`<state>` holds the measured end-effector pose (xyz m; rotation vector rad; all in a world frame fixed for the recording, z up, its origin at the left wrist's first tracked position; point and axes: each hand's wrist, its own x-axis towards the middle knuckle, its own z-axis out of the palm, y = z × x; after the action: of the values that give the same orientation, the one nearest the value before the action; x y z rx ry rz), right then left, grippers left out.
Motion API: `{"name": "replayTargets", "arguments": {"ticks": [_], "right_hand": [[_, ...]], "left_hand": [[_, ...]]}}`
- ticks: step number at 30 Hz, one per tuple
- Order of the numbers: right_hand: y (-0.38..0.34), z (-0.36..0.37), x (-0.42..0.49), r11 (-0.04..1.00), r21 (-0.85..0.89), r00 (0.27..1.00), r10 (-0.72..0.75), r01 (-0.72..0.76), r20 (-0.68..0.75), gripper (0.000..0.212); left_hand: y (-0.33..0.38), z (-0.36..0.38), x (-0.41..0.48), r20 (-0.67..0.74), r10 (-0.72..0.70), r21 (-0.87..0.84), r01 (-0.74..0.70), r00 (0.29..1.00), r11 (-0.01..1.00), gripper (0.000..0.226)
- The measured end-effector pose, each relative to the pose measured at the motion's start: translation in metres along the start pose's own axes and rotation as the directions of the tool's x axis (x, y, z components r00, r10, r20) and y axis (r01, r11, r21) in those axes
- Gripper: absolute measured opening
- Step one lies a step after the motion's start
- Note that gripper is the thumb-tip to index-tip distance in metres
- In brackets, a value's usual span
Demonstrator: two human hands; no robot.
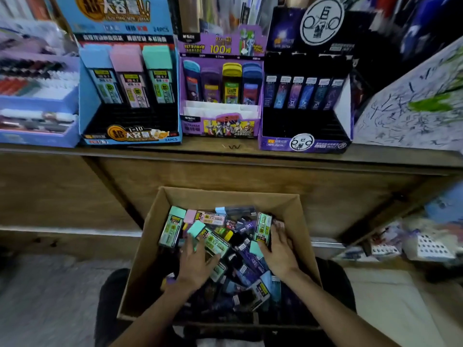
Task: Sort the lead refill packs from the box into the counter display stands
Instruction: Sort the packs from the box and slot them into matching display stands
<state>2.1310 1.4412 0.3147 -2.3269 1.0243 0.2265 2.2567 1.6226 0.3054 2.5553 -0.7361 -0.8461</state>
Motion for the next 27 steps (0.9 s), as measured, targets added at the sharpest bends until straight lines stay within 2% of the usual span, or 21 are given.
{"name": "replayTargets", "arguments": {"ticks": [5,8,10,12,13,15,17,19,21,23,27], "right_hand": [[-0.003,0.015,0.005,0.993,-0.112,0.998,-0.049,0.046,-0.026,0.058],[0.005,0.025,-0.005,0.961,-0.2,0.978,-0.205,0.193,-0.037,0.059],[0.006,0.03,-0.013,0.92,-0.249,0.952,-0.306,0.302,0.023,0.058],[0.005,0.034,-0.02,0.876,-0.296,0.923,-0.377,0.38,0.071,0.055],[0.003,0.034,-0.022,0.866,-0.283,0.909,-0.409,0.413,0.074,0.053],[-0.003,0.029,-0.021,0.89,-0.142,0.9,-0.436,0.433,0.014,0.05],[-0.005,0.023,-0.015,0.941,0.005,0.929,-0.333,0.338,-0.164,0.049],[-0.005,0.019,-0.009,0.984,0.106,0.954,-0.107,0.141,-0.279,0.048],[-0.003,0.02,-0.006,0.961,0.276,0.977,0.058,0.001,-0.207,0.036],[-0.002,0.024,-0.005,0.953,0.301,0.99,0.062,-0.021,-0.127,0.025],[-0.001,0.021,-0.001,0.939,0.344,0.996,0.053,-0.024,-0.077,0.016]], "left_hand": [[0.002,0.009,0.003,0.06,0.239,0.057,-0.243,0.969,0.968,0.071],[0.005,0.012,-0.001,-0.017,0.308,-0.001,-0.309,0.951,0.951,0.062],[0.005,0.011,-0.002,-0.169,0.245,-0.031,-0.254,0.955,0.967,0.062],[0.002,0.008,-0.001,-0.307,0.087,-0.035,-0.103,0.948,0.994,0.065],[-0.001,0.006,0.0,-0.335,0.009,-0.05,-0.027,0.942,0.998,0.066],[-0.007,0.004,0.003,-0.287,-0.096,-0.089,0.073,0.953,0.993,0.065],[-0.009,0.005,0.005,-0.213,-0.132,-0.148,0.102,0.968,0.984,0.066],[-0.009,0.006,0.006,-0.172,-0.143,-0.185,0.111,0.975,0.976,0.065],[-0.008,0.008,0.006,-0.151,-0.145,-0.183,0.116,0.978,0.976,0.061],[-0.008,0.008,0.007,-0.135,-0.138,-0.219,0.106,0.981,0.97,0.056],[-0.008,0.005,0.001,-0.091,-0.096,-0.385,0.054,0.991,0.921,0.049]]}}
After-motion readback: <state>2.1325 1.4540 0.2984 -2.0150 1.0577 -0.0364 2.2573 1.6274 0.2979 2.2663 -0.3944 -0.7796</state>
